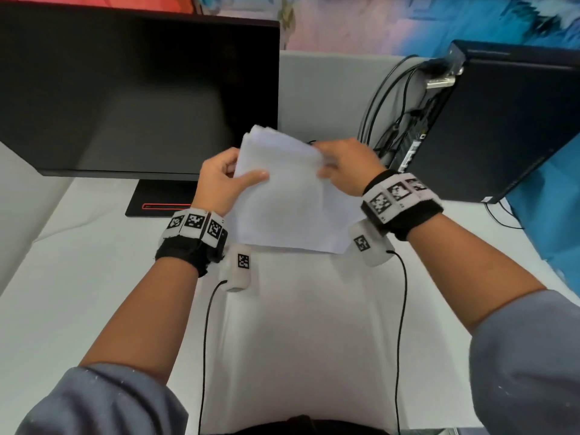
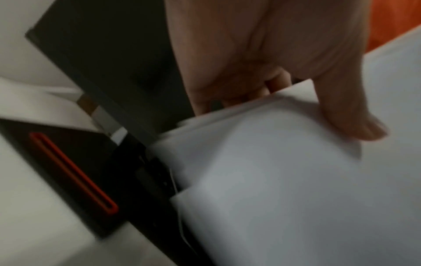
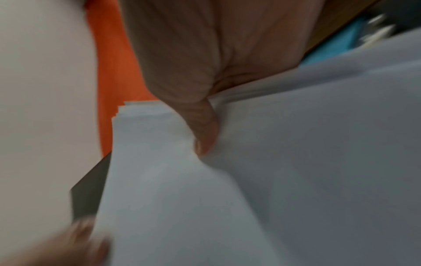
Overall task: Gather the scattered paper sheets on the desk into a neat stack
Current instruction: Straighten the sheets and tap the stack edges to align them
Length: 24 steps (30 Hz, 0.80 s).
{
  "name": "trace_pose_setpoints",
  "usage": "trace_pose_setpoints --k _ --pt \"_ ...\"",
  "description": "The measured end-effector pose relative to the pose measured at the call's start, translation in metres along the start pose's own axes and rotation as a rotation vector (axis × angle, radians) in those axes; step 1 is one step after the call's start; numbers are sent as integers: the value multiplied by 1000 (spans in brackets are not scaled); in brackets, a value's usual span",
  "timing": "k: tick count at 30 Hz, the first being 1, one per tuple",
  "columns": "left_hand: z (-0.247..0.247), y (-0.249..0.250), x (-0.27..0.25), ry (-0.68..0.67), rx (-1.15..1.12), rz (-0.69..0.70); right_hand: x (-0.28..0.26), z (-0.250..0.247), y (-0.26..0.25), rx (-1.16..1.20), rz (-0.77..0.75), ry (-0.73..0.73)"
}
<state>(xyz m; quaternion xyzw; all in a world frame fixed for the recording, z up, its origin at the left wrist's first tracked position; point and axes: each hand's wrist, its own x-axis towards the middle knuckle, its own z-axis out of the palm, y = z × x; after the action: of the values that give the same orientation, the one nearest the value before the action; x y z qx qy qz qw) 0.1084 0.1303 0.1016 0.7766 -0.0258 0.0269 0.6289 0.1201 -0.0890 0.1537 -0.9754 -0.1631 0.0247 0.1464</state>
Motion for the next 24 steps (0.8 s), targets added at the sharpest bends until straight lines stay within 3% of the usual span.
trace_pose_setpoints --k 4,6,9,11,17,21,24 --pt "-24 -8 2 -127 218 -133 -14 -17 41 479 86 121" --pt "-29 -10 2 -88 118 -158 -23 -14 57 695 107 199" --pt "-13 -7 0 -34 -264 -201 -31 9 66 1021 186 317" --pt "6 -3 -1 -68 -300 -171 -35 33 63 1170 246 386" --pt "39 -17 -19 91 -169 -93 -52 81 57 1327 467 397" --pt "37 -31 -26 126 -224 -109 -52 76 49 1413 433 495" --pt "30 -30 -24 196 -287 -91 -42 66 45 1324 401 529"
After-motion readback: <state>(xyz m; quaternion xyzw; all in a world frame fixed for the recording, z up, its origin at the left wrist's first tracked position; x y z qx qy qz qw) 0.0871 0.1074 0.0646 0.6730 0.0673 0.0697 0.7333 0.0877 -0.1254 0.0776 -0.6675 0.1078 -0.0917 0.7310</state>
